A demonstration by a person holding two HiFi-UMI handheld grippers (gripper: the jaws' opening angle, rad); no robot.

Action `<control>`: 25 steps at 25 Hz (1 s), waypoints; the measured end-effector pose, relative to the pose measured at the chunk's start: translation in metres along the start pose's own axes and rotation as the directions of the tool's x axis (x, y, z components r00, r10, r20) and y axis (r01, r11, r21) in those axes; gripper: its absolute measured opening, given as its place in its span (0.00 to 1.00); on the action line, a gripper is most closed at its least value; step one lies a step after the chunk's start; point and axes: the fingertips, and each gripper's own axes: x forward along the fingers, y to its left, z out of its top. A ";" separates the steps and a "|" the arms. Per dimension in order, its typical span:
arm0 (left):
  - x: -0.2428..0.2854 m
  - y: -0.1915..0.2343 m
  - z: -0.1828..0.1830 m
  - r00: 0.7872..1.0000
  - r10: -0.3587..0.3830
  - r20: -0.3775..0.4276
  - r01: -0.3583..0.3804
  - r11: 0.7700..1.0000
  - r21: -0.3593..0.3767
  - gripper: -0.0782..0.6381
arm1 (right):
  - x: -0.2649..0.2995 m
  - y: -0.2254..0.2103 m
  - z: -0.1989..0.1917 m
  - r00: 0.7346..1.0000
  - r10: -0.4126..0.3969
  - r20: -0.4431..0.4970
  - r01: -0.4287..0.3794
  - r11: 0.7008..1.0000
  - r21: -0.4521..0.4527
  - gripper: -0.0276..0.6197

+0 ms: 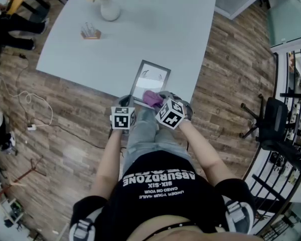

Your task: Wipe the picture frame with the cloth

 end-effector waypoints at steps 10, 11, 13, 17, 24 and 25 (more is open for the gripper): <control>0.000 0.001 0.000 1.000 -0.008 -0.003 0.008 1.000 -0.003 0.13 | 0.001 -0.016 0.001 0.999 0.024 -0.030 -0.024 0.999 -0.023 0.26; 0.000 0.001 0.000 1.000 -0.009 -0.002 0.009 1.000 -0.001 0.13 | 0.001 -0.018 0.001 0.999 0.025 -0.032 -0.026 0.999 -0.024 0.26; 0.001 0.001 0.001 1.000 -0.011 -0.002 0.011 1.000 0.003 0.13 | 0.002 -0.021 0.001 0.999 0.025 -0.034 -0.026 0.999 -0.027 0.26; 0.001 0.000 0.000 1.000 -0.012 -0.007 0.012 1.000 0.009 0.13 | 0.001 -0.030 0.000 0.999 0.019 -0.036 -0.020 1.000 -0.021 0.26; 0.000 0.000 0.002 1.000 -0.011 -0.004 0.011 1.000 0.024 0.13 | 0.000 -0.053 0.001 0.999 -0.006 -0.035 0.006 1.000 0.002 0.26; 0.000 0.000 0.002 1.000 -0.011 -0.004 0.011 1.000 0.023 0.13 | 0.000 -0.057 0.001 0.999 -0.011 -0.035 0.011 1.000 0.007 0.26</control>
